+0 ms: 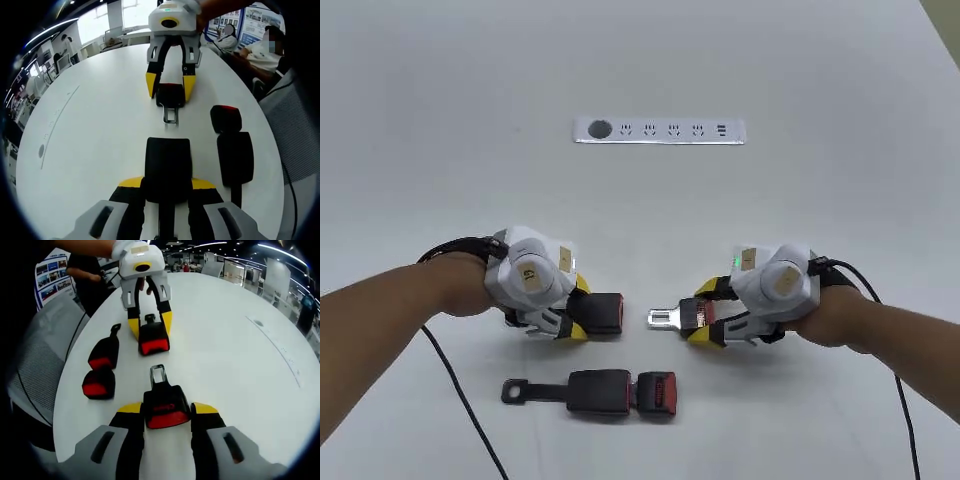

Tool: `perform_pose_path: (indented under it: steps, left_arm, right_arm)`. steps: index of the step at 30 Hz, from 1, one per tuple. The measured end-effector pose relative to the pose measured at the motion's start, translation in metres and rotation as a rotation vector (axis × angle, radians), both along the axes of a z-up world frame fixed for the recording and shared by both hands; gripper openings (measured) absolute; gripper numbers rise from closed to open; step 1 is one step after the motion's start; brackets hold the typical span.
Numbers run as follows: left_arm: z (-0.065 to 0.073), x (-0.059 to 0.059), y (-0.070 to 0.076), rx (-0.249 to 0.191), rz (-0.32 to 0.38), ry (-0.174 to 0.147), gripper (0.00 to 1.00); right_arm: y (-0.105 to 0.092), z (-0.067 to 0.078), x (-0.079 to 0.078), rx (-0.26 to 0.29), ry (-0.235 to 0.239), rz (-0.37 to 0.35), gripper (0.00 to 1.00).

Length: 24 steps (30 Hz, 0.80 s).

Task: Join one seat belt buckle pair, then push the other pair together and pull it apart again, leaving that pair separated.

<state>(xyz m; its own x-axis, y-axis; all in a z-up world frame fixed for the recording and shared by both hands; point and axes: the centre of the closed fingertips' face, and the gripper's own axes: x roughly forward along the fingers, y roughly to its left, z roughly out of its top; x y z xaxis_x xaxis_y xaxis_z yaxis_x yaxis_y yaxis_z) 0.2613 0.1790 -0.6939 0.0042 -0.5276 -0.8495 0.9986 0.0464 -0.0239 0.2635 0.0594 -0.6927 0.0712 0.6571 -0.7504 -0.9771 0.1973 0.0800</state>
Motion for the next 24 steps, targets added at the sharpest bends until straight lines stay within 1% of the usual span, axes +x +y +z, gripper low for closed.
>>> perform_pose_path:
  steps: [2,4,7,9,11,14,17,19,21,22,24]
  left_arm:
    - [0.0,0.0,0.0,0.001,0.005,0.002,0.34]
    - [0.0,0.0,0.0,0.006,0.005,0.002,0.34]
    - [-0.001,0.001,0.001,0.009,0.003,0.002,0.34]
    - [-0.001,0.0,0.001,0.009,0.004,0.002,0.34]
    - [-0.001,0.0,0.001,0.011,0.004,0.002,0.34]
    - [-0.002,0.001,0.001,0.014,0.001,0.003,0.34]
    - [-0.001,0.001,0.001,0.015,-0.002,0.003,0.34]
    - [-0.001,0.0,0.001,0.019,-0.007,0.003,0.34]
    - [0.0,0.0,0.0,0.023,-0.013,0.003,0.34]
    - [0.0,0.0,0.0,0.029,-0.02,0.0,0.34]
    - [0.001,-0.001,0.0,0.026,-0.022,0.001,0.34]
  right_arm:
    - [0.005,0.0,-0.001,0.009,0.001,0.001,0.34]
    - [0.01,-0.001,0.001,0.014,-0.002,0.0,0.34]
    - [0.019,-0.002,0.001,0.019,-0.006,0.002,0.34]
    - [0.024,-0.002,-0.001,0.027,-0.004,0.002,0.34]
    - [0.027,-0.002,-0.002,0.035,0.001,0.004,0.34]
    - [0.031,-0.001,0.001,0.041,0.0,0.004,0.34]
    - [0.037,0.002,-0.002,0.051,0.002,0.004,0.34]
    - [0.041,0.003,-0.002,0.06,0.004,0.001,0.34]
    - [0.048,0.003,0.0,0.066,-0.003,-0.004,0.34]
    - [0.049,0.001,0.001,0.059,-0.014,0.006,0.34]
    - [0.048,0.002,-0.001,0.069,-0.002,-0.006,0.34]
